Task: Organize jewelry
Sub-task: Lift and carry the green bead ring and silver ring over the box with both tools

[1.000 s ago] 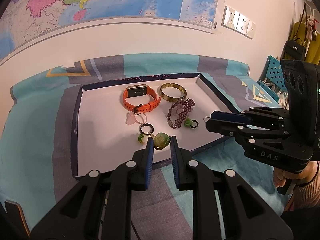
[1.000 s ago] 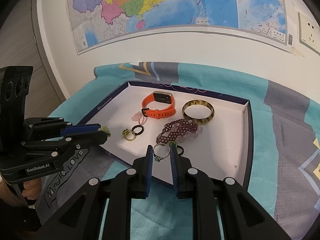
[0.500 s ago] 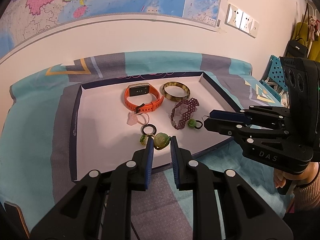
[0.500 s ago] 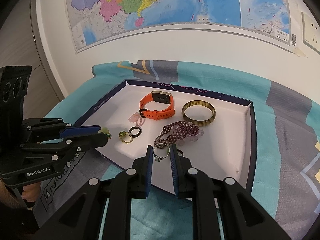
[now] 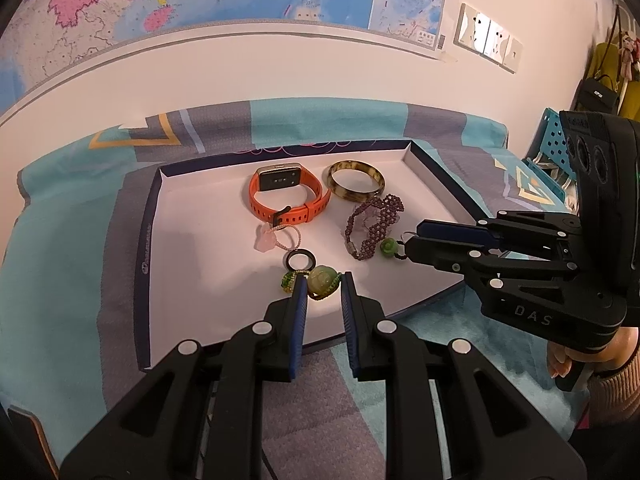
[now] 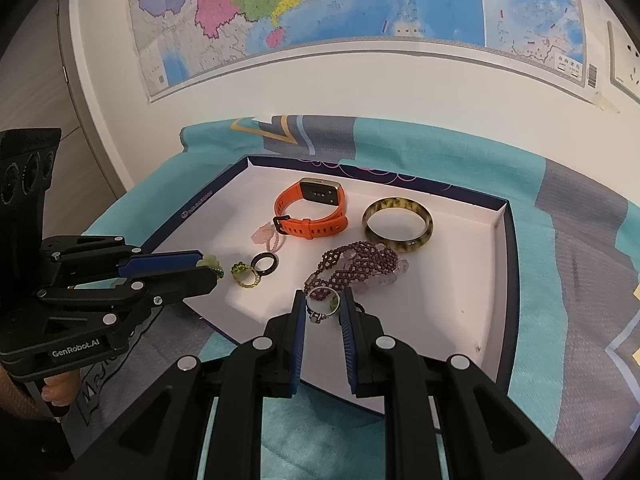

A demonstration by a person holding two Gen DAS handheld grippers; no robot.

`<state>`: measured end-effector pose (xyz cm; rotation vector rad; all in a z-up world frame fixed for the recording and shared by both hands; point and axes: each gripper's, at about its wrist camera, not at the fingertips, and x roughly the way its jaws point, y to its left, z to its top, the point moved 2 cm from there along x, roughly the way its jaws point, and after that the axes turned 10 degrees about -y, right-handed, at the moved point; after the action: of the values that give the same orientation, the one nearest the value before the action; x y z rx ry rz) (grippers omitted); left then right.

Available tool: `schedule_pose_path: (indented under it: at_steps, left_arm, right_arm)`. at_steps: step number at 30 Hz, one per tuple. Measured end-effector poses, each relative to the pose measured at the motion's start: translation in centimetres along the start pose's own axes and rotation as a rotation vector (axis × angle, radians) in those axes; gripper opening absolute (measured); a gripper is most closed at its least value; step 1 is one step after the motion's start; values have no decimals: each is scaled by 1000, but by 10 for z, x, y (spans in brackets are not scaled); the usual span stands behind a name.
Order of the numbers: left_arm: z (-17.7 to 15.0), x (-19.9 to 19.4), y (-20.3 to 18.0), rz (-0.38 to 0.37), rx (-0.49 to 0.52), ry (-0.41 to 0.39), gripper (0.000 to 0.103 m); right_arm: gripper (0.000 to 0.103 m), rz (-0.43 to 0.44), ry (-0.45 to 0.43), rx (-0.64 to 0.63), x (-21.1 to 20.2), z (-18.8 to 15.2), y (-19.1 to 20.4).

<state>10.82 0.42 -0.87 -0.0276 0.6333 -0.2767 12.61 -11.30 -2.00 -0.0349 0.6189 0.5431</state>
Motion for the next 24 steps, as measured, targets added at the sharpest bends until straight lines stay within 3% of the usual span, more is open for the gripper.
schedule_pose_path:
  at_steps: [24]
  left_arm:
    - [-2, 12, 3, 17, -16, 27, 18]
  right_arm:
    - [16, -18, 27, 10, 14, -1, -3]
